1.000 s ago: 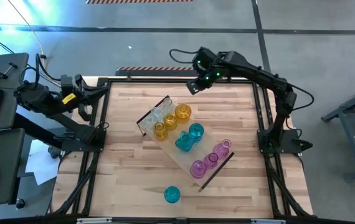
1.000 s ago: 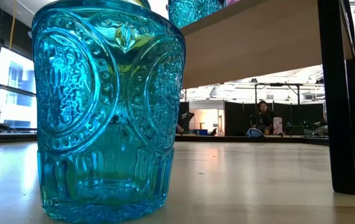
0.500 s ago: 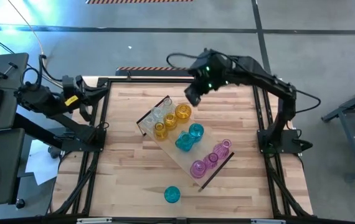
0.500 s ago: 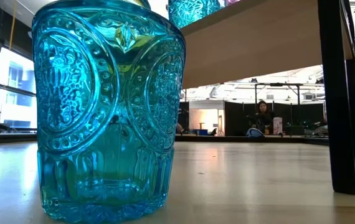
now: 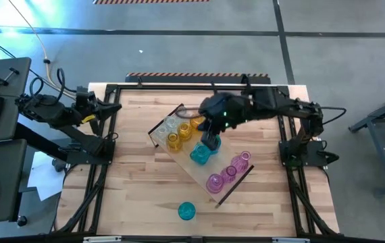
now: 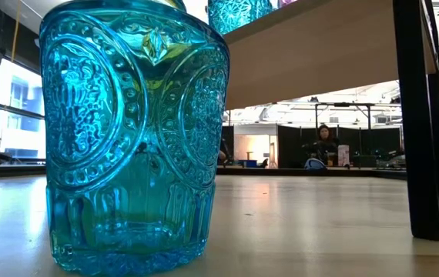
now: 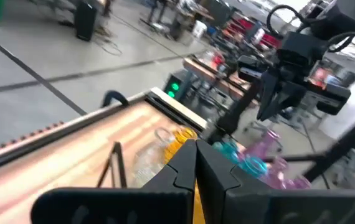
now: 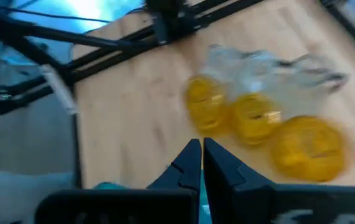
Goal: Sort vases onto shelf
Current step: Put the blue flower vase on the shelf aligned with the other blue flower vases
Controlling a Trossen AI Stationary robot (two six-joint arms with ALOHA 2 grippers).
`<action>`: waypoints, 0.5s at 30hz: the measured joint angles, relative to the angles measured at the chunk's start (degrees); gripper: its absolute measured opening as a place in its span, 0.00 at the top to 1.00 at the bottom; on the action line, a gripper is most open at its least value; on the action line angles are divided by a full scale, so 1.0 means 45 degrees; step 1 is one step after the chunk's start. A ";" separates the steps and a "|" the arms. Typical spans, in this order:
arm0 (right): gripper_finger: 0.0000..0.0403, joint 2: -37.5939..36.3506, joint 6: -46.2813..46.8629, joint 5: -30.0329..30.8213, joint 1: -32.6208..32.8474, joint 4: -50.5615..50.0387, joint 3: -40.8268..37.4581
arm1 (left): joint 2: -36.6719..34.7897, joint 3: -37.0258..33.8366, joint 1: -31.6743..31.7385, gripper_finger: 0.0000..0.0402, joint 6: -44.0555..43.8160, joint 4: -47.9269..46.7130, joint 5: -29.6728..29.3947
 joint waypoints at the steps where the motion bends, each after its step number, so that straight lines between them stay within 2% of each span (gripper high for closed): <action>1: 1.00 0.0000 0.0345 -0.0001 0.0242 0.0189 -0.0097 | 0.0004 0.0000 0.0000 1.00 -0.0035 -0.0052 0.0203; 4: 1.00 0.0068 0.1194 0.0025 0.1032 0.0892 -0.0243 | 0.0004 0.0000 -0.0005 1.00 0.0215 -0.0080 0.0396; 8: 1.00 0.0520 0.1727 0.0566 0.2038 0.2897 -0.0238 | 0.0004 0.0000 -0.0004 1.00 0.0777 -0.0086 0.0497; 15: 1.00 0.1838 0.3656 0.0685 0.3201 0.6117 -0.0242 | 0.0004 0.0000 0.0000 1.00 0.1301 -0.1111 0.2883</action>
